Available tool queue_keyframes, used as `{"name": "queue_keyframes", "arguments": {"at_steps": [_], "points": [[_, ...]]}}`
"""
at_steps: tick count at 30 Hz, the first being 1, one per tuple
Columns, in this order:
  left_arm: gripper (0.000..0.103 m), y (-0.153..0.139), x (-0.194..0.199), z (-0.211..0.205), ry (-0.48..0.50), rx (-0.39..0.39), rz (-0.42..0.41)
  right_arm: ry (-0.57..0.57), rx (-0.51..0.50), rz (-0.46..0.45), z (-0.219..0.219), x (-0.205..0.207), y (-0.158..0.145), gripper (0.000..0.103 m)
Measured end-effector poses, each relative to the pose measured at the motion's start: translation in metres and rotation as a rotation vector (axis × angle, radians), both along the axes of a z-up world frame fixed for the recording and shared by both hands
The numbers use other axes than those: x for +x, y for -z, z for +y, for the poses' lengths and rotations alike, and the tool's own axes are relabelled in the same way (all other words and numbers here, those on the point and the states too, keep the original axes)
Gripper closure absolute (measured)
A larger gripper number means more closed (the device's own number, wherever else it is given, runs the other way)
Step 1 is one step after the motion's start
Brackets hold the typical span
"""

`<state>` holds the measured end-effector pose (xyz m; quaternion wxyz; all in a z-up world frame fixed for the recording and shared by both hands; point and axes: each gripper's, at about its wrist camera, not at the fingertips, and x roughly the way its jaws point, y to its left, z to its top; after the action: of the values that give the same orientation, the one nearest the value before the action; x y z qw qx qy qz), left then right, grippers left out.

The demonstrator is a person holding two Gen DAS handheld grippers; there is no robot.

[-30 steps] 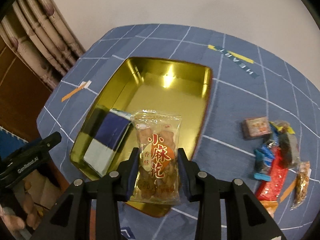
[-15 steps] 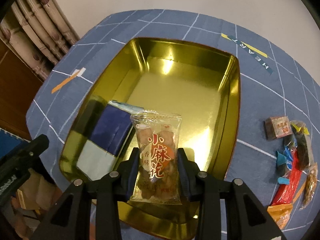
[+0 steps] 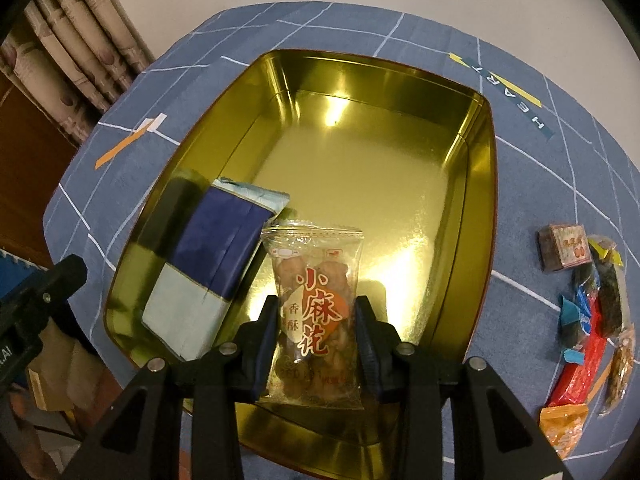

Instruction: Organize snacks

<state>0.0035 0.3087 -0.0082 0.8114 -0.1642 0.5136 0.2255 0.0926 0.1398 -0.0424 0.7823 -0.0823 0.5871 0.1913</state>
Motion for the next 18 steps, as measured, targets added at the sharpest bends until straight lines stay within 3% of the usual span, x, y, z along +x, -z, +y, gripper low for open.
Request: {"name": "queue_keyframes", "arguments": {"at_steps": [9, 18], "points": [[0.030, 0.001, 0.001, -0.002, 0.009, 0.004, 0.000, -0.014, -0.008, 0.004, 0.002, -0.002, -0.001, 0.060], [0.030, 0.001, 0.001, -0.005, 0.017, 0.022, 0.002, -0.020, 0.073, -0.085, -0.021, -0.012, -0.040, 0.060]]}}
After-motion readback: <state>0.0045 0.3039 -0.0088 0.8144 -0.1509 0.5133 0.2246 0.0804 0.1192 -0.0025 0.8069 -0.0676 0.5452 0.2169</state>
